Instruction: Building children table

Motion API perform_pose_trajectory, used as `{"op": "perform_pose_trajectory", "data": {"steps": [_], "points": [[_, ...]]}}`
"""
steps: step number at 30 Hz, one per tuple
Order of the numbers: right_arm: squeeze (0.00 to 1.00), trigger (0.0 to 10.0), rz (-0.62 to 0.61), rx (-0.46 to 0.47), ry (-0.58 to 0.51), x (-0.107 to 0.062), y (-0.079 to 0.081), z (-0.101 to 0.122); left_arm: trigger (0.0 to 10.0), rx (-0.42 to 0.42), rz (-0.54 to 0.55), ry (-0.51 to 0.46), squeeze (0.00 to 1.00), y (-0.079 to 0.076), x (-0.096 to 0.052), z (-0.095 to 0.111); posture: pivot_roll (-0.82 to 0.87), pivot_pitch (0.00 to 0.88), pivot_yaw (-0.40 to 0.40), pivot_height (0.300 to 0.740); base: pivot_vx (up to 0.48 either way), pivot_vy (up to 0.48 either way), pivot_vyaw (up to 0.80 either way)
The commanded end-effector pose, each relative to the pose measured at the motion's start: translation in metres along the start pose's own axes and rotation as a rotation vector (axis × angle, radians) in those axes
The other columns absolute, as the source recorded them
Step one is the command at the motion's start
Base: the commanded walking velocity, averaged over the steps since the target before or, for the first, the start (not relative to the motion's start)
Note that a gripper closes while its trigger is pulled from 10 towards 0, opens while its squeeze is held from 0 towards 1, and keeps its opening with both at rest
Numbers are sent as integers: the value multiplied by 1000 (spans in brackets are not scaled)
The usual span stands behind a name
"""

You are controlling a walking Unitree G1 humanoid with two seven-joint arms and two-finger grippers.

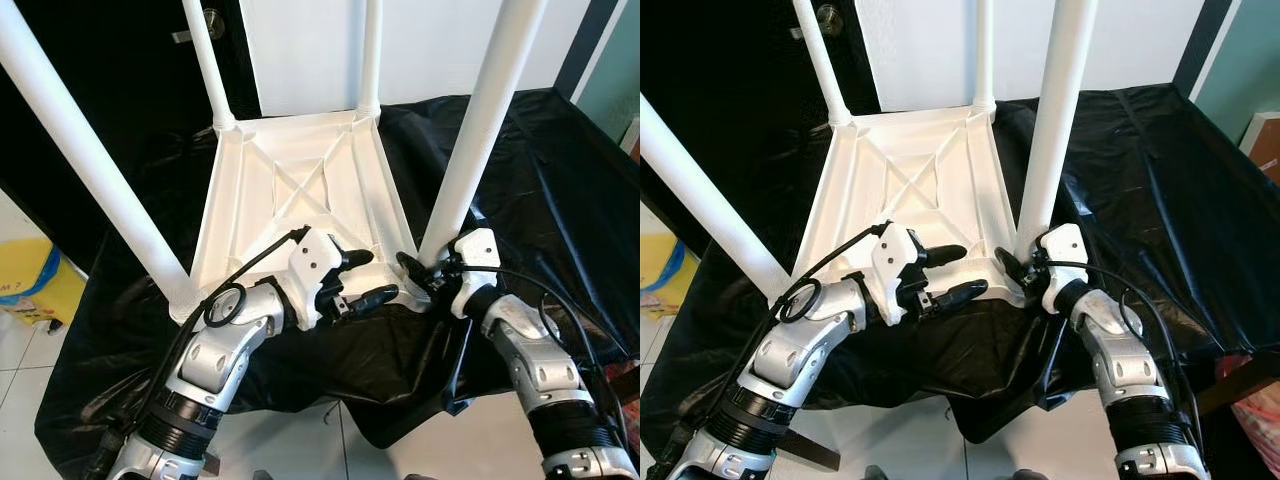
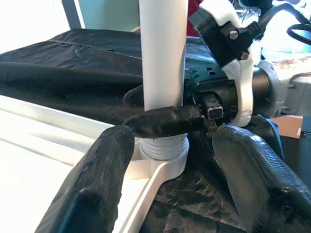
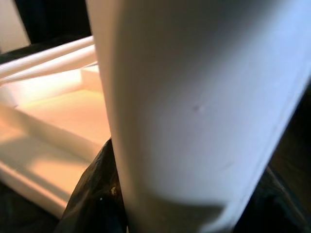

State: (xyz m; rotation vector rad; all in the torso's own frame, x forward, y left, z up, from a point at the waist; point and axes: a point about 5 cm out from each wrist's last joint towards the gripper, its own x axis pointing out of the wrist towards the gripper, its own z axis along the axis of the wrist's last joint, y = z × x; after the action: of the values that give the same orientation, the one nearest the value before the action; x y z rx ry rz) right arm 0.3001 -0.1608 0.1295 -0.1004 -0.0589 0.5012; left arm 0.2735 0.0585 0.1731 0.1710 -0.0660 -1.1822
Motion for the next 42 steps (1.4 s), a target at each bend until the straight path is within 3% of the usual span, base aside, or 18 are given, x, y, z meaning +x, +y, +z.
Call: {"op": "perform_pose_trajectory", "data": {"steps": [1, 6, 7, 12, 17, 19, 26, 42], "points": [[0, 10000, -23, 55, 54, -3, 12, -14, 10000, -6, -6, 5, 0, -1, -1, 0, -134, 52, 61, 740, 0, 0, 0], [0, 10000, -79, 86, 46, -4, 20, -15, 10000, -9, -6, 5, 0, -2, -1, 0, -135, 56, 57, 740, 0, 0, 0], [0, 10000, -178, 127, 47, -5, 26, -18, 10000, -13, -5, 3, 0, -3, -1, 0, -135, 60, 55, 740, 0, 0, 0], [0, 10000, -321, 144, 69, -5, 25, -23, 10000, -20, -5, -1, 0, -4, -1, -1, -133, 62, 47, 740, 0, 0, 0], [0, 10000, -557, 252, 71, -9, 29, -27, 10000, -30, 10, -9, 0, -4, -2, 0, -123, 60, 35, 740, 0, 0, 0], [0, 10000, -585, 265, 67, -9, 32, -26, 10000, -30, 11, -10, 0, -4, -2, 0, -123, 60, 35, 740, 0, 0, 0], [0, 10000, -573, 271, 59, -8, 40, -23, 10000, -32, 10, -10, 0, -4, -2, -1, -127, 51, 33, 740, 0, 0, 0], [0, 10000, -590, 253, 55, -7, 41, -21, 10000, -32, 4, -11, 0, -5, -1, 0, -129, 46, 33, 740, 0, 0, 0]]}}
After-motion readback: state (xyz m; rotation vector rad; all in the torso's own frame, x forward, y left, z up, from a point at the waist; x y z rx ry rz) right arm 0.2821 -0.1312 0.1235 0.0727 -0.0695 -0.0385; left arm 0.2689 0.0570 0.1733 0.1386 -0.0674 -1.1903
